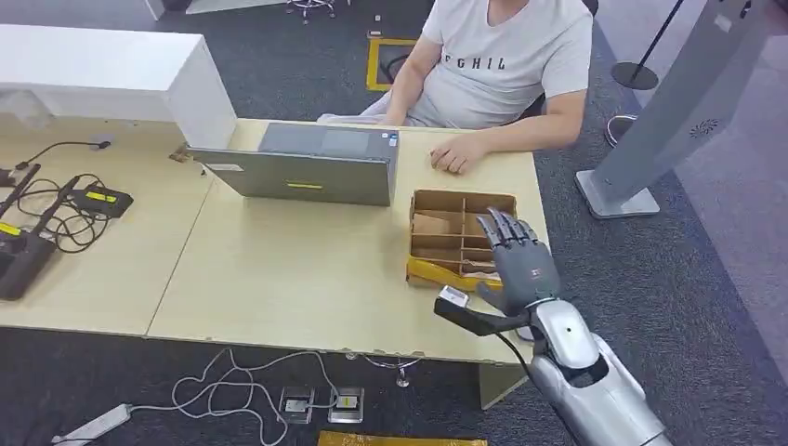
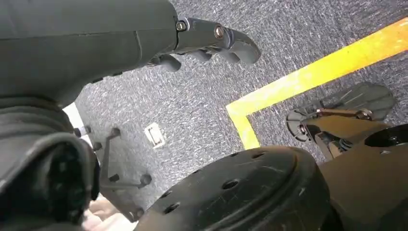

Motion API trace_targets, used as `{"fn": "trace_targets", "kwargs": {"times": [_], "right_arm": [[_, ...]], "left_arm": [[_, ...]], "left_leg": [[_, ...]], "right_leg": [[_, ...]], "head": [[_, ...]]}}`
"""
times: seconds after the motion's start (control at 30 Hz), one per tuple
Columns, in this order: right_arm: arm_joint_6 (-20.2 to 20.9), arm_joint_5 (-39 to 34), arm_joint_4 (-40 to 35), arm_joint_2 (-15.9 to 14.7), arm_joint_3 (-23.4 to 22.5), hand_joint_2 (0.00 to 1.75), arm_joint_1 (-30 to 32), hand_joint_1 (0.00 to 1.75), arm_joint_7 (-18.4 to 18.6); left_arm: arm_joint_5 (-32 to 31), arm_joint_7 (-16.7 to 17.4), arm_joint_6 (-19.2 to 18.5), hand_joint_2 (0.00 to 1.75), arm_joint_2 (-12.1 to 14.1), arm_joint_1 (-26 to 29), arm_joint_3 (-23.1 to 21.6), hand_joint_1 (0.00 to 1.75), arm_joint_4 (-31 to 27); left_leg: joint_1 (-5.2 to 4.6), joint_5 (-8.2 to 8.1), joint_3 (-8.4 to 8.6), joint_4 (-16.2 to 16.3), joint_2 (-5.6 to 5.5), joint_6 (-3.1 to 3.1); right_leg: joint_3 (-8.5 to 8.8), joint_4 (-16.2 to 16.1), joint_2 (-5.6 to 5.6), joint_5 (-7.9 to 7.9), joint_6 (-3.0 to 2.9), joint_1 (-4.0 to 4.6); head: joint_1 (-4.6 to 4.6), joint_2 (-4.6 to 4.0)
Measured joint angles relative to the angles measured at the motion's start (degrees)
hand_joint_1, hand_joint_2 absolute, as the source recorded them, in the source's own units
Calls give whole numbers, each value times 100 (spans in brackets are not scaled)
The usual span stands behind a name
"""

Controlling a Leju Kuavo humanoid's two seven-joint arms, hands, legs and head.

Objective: Pass the card to the sensor for recognition and then transmit it.

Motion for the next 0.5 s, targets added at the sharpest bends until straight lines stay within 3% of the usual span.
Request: {"fn": "trace_targets", "kwargs": {"times": [0.5], "right_arm": [[206,94,2,39,9,175,-3,0,52]], "left_arm": [[-2,0,-11,0,0,-52,-7,0,0]], "left_leg": [[0,0,-1,0,0,0]], "right_leg": [[0,0,0,0,0,0]], "head": [[0,0]]}}
